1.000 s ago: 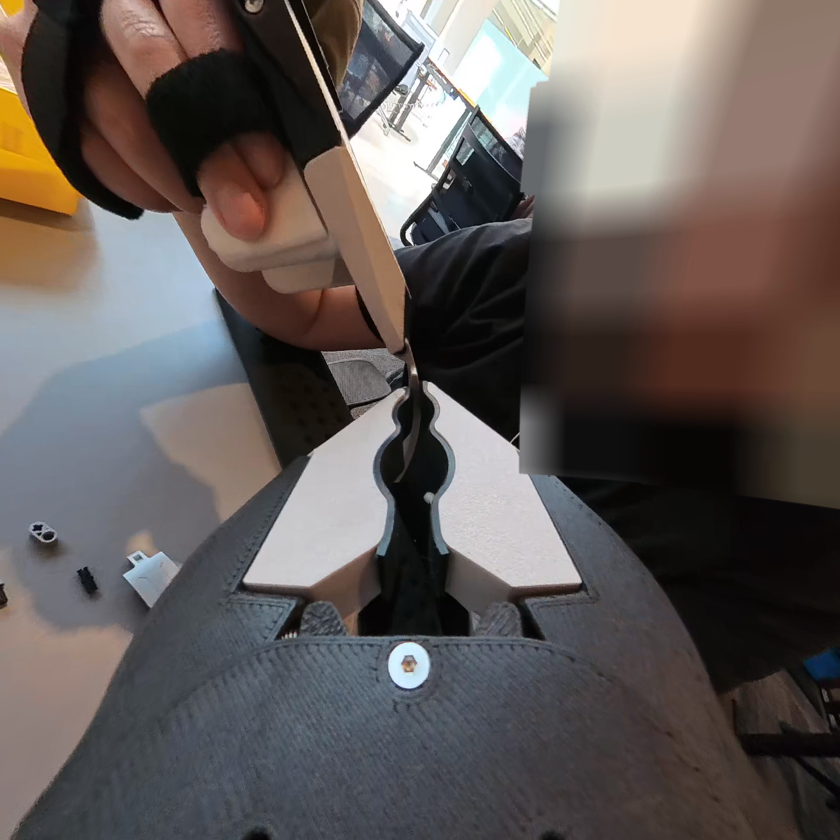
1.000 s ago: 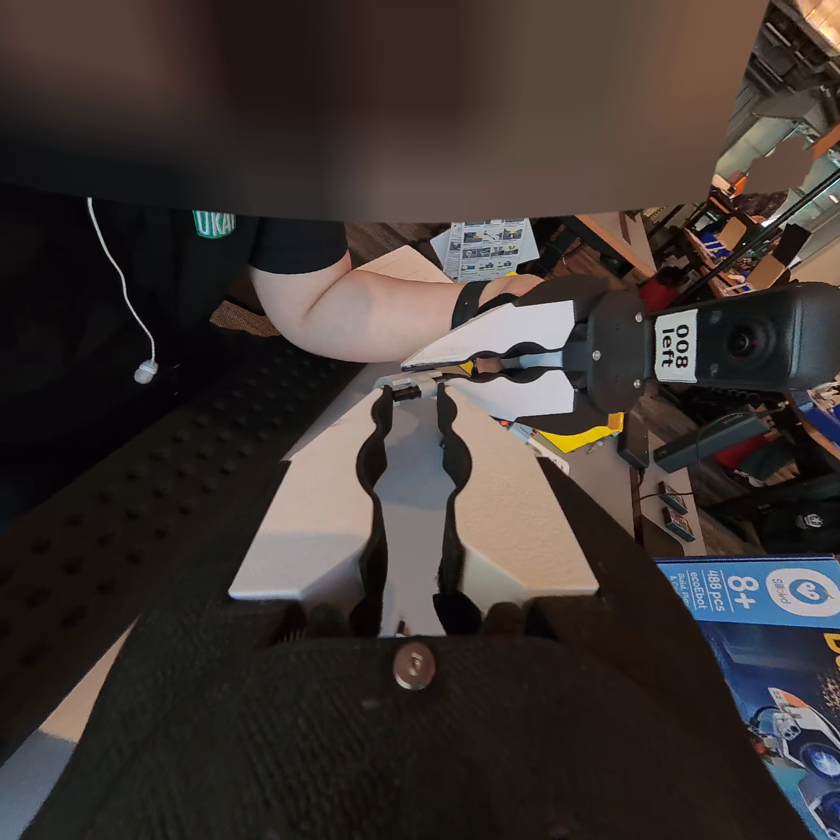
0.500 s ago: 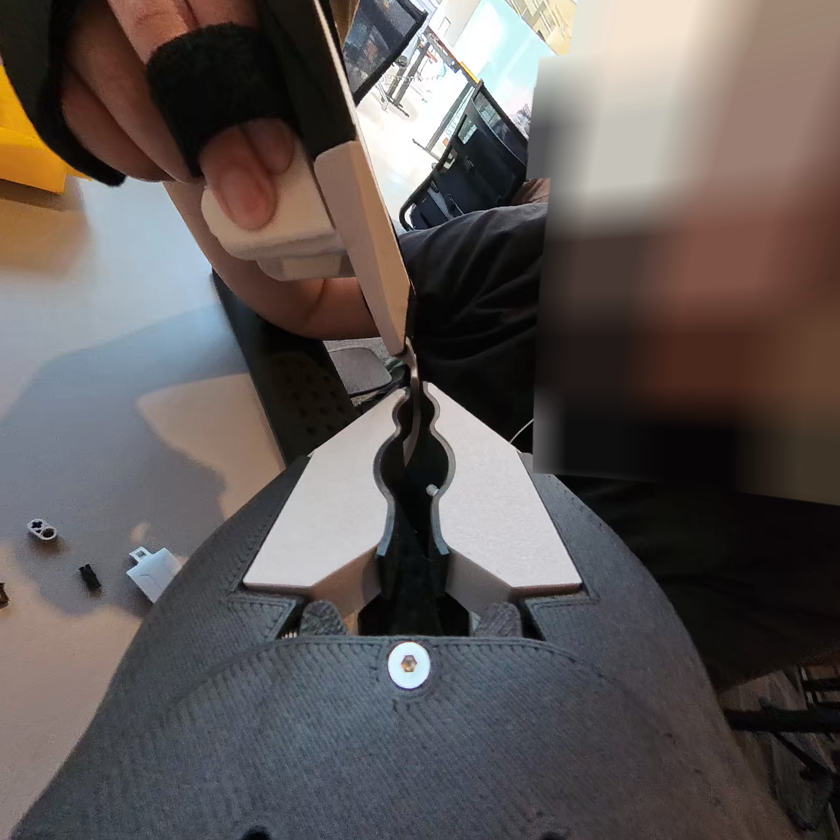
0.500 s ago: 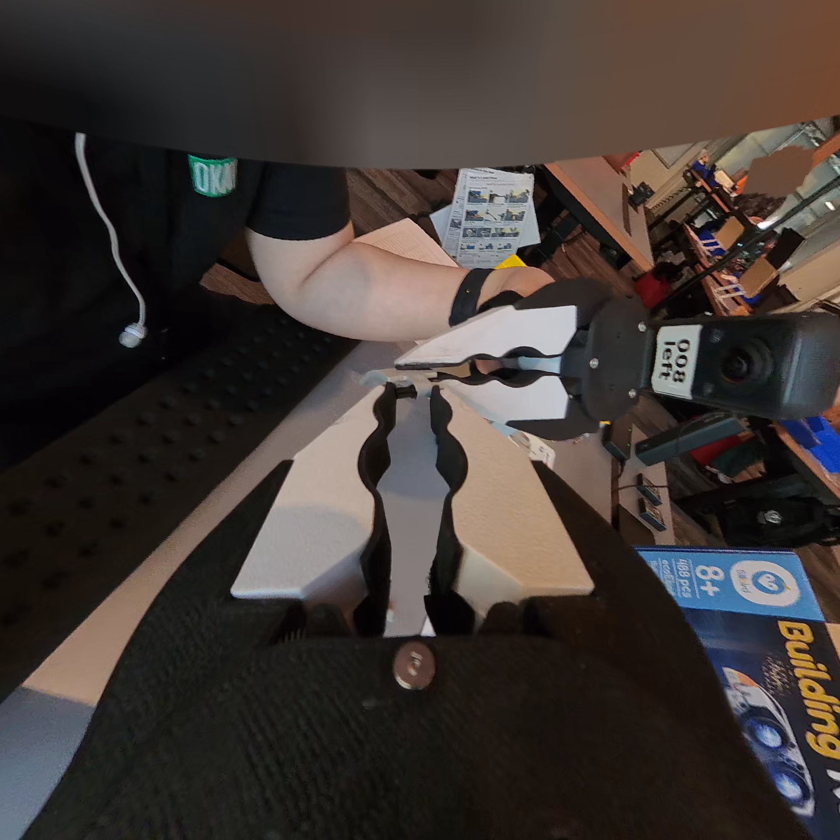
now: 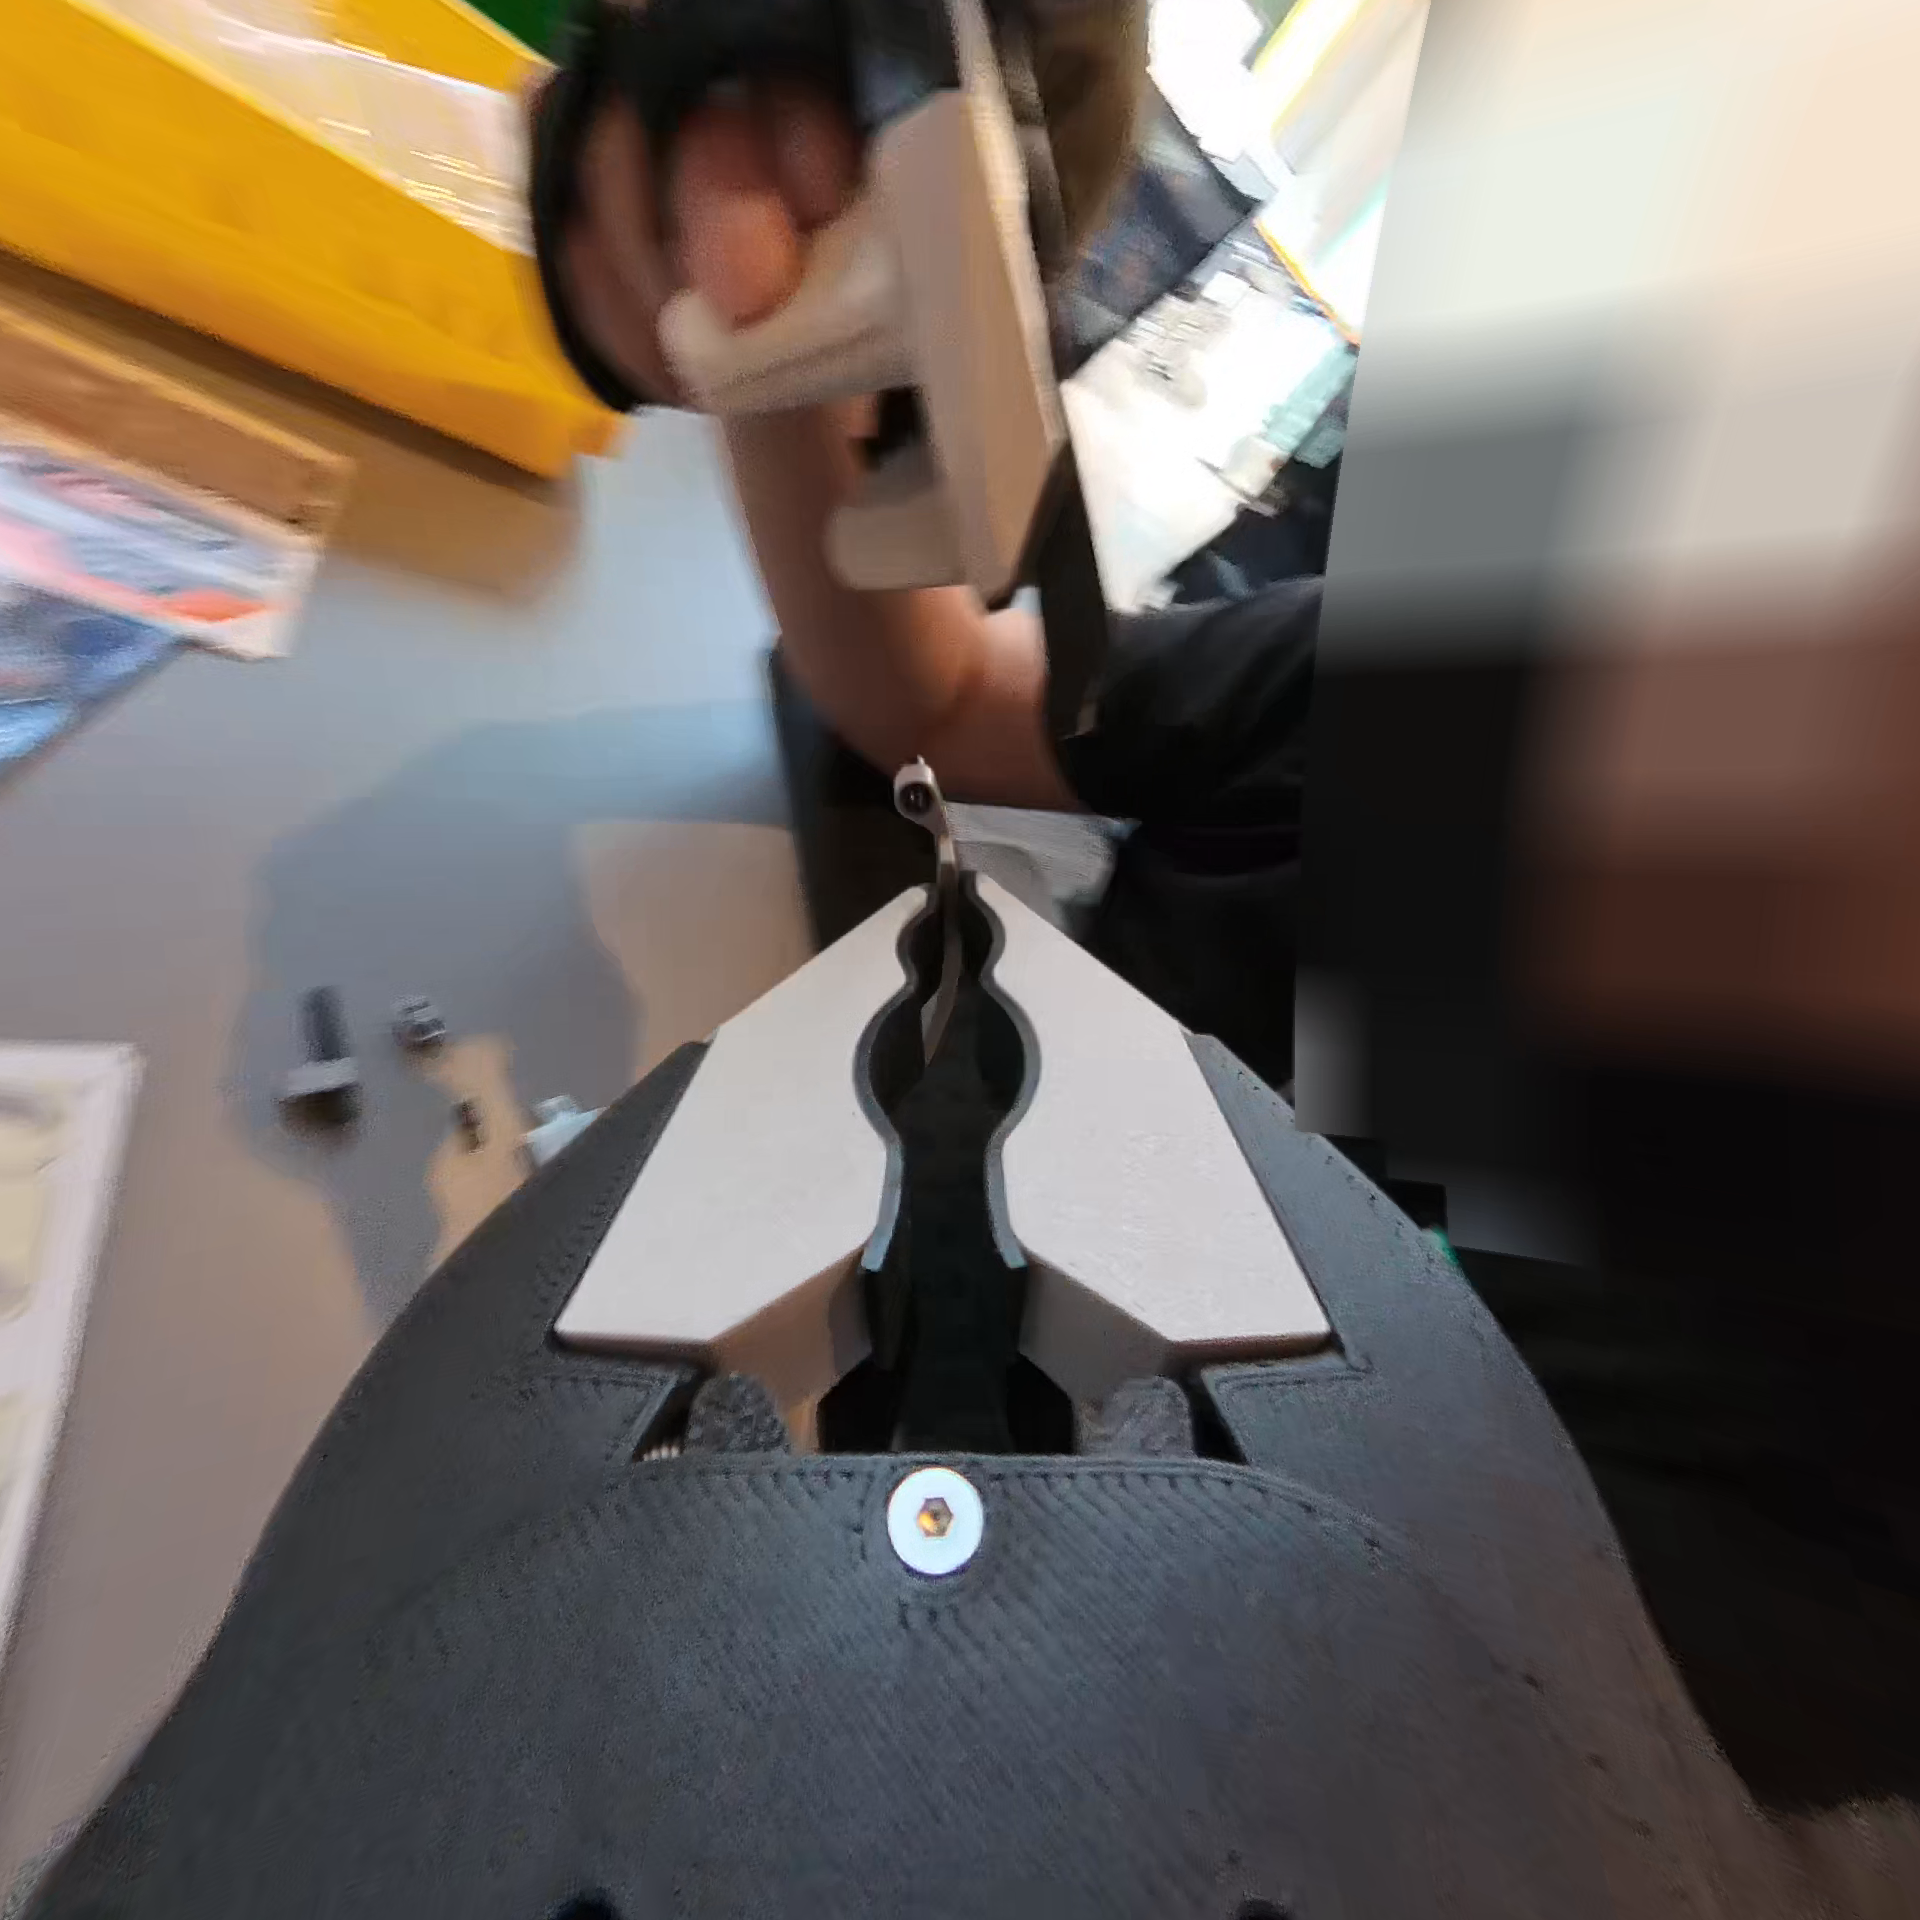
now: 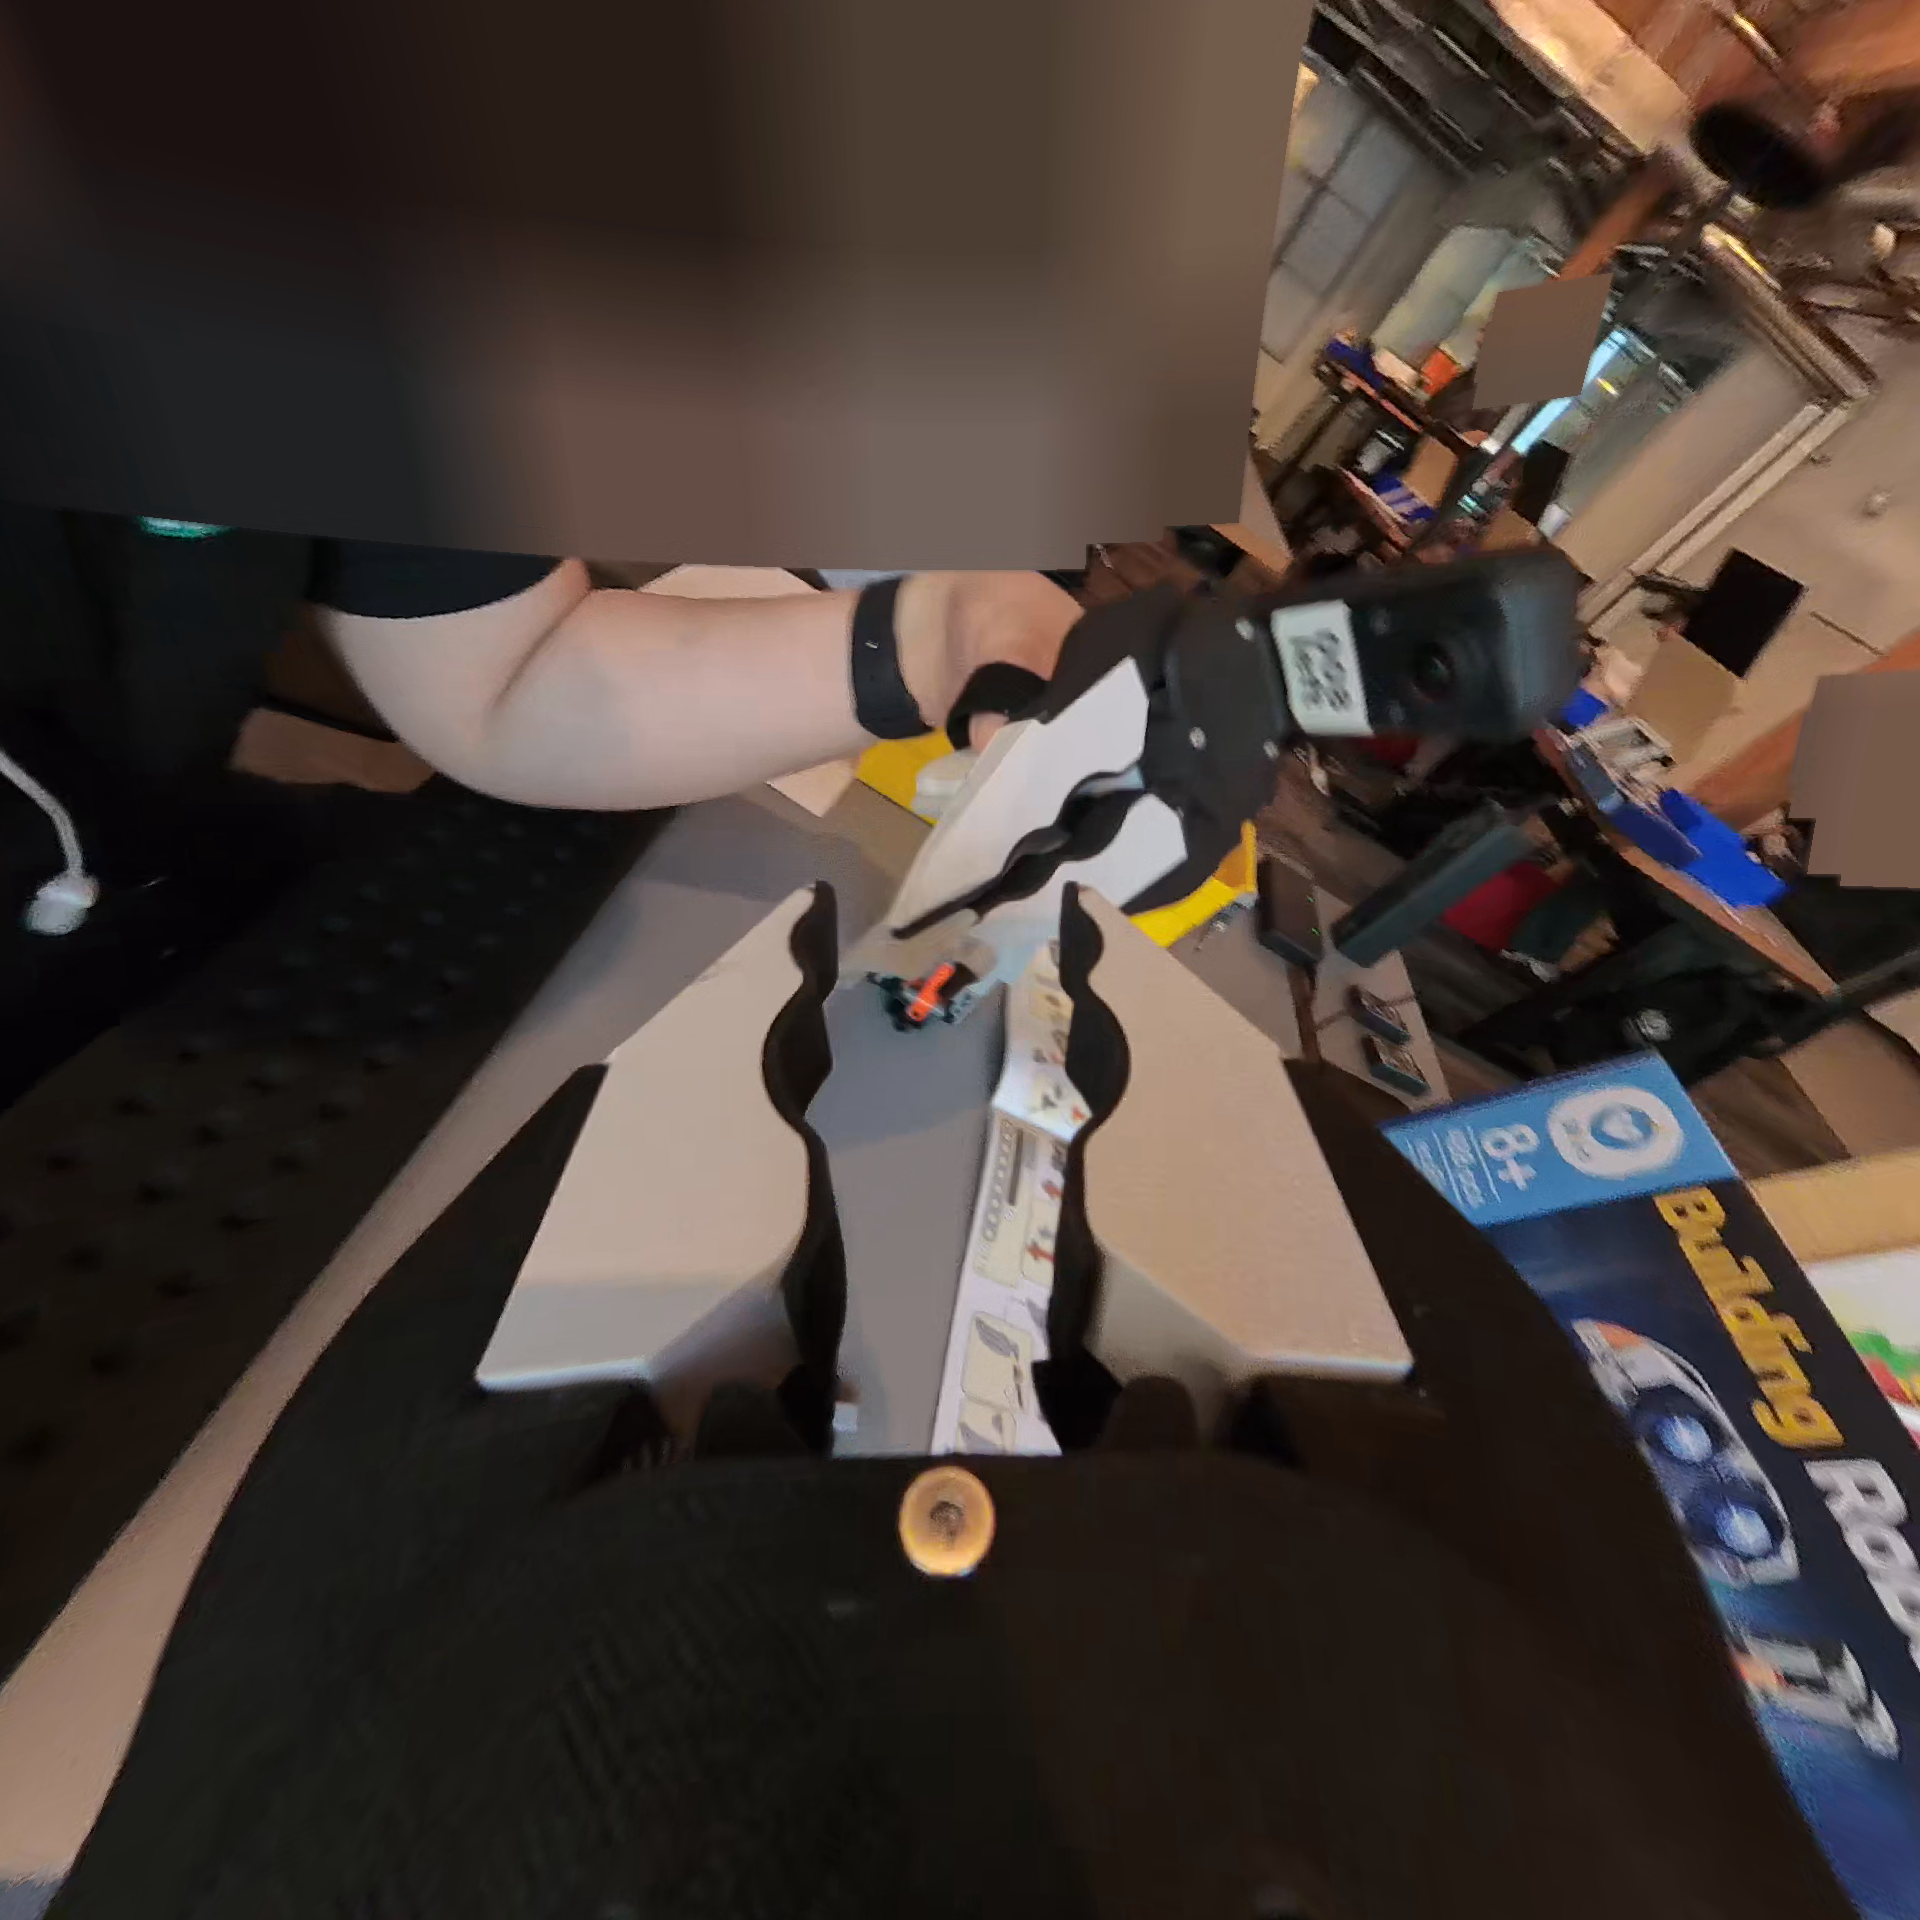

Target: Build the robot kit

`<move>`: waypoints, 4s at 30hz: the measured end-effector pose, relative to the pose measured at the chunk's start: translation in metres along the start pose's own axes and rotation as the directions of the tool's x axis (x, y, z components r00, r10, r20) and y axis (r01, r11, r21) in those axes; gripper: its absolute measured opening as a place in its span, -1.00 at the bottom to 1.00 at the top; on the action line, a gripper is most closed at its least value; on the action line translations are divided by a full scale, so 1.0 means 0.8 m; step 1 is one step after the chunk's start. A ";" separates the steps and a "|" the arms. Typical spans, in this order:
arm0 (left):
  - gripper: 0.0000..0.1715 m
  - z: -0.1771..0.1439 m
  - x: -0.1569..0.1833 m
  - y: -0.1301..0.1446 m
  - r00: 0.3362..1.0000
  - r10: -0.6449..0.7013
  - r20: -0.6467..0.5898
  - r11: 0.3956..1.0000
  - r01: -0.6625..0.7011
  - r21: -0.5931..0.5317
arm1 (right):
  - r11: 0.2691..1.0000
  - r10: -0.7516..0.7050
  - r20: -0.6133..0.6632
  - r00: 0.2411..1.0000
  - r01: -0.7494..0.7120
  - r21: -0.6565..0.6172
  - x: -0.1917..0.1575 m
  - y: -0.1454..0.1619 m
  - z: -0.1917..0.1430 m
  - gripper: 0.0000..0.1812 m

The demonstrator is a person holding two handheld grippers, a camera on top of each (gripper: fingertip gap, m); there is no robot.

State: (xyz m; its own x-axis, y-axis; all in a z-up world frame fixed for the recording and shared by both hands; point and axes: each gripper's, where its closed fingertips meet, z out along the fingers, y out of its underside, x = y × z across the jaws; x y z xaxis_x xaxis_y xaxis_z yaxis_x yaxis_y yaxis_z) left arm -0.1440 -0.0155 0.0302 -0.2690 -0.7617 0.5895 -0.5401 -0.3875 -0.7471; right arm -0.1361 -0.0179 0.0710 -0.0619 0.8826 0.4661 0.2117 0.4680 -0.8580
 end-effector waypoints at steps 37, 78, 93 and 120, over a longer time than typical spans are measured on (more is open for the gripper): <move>-0.99 -0.070 -0.033 -0.083 0.962 0.068 0.266 0.888 -0.180 0.424 | 0.858 0.487 -0.031 0.873 -0.472 0.202 0.075 0.053 0.044 -1.00; -0.78 -0.081 -0.059 -0.081 0.973 -0.089 0.215 0.866 -0.031 0.499 | 0.828 0.541 0.040 0.840 -0.541 0.149 0.067 0.084 0.051 -0.99; -0.95 -0.072 -0.057 -0.068 0.961 -0.059 0.269 0.915 -0.055 0.399 | 0.867 0.486 0.075 0.871 -0.491 0.089 0.050 0.089 0.052 -0.73; -0.95 -0.091 -0.057 -0.062 0.954 -0.097 0.282 0.906 -0.032 0.422 | 0.675 0.508 0.034 0.861 -0.373 -0.637 -0.049 0.331 0.013 -0.97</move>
State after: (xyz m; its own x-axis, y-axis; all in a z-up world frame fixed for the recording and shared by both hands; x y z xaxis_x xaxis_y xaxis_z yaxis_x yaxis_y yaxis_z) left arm -0.1630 0.0758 0.0627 0.0207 -0.8356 0.5489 -0.1445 -0.5457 -0.8254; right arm -0.0880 0.0718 -0.1772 0.0207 0.9989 -0.0425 0.7871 -0.0425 -0.6153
